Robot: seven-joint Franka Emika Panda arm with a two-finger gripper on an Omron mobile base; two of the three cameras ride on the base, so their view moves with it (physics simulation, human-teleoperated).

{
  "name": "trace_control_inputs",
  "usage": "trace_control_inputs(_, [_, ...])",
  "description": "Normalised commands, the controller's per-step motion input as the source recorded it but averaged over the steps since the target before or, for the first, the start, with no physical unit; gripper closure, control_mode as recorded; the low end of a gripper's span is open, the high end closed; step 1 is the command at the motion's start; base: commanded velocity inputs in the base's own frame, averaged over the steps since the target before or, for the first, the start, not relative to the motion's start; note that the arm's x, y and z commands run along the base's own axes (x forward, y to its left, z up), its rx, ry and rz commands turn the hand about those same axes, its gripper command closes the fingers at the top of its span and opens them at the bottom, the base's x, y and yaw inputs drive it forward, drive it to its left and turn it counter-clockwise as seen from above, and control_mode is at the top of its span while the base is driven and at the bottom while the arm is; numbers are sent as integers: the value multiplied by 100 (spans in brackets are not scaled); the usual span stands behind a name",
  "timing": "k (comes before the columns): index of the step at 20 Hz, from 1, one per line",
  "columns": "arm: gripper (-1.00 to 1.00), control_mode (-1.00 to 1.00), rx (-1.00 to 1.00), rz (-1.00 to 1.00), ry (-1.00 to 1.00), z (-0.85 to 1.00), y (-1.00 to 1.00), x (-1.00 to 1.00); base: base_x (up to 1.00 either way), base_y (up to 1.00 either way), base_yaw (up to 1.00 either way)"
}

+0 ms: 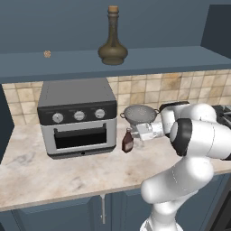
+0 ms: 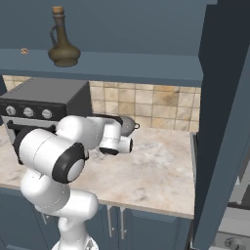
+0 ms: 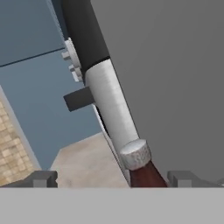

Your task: Pick the ketchup and oil and vinegar bottle from the counter and place them in the cabinet.

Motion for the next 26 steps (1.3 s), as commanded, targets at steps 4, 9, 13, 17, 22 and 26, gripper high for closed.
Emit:
trace_control_inputs(4, [-100, -100, -9, 0, 0, -13, 7, 0, 0, 0, 0])
trace_control_inputs(9, [-100, -100, -3, 0, 0, -1, 9, 0, 0, 0, 0])
trace_control_inputs(13, [-100, -100, -2, 0, 0, 0, 5, 0, 0, 0, 0])
trace_control_inputs(17, [-100, -100, 0, 0, 0, 0, 0, 0, 0, 0, 0])
trace_control_inputs(22, [-100, -100, 1, -3, 0, 4, 0, 0, 0, 0, 0])
trace_control_inputs(26, [-100, -100, 1, -3, 0, 6, 0, 0, 0, 0, 0])
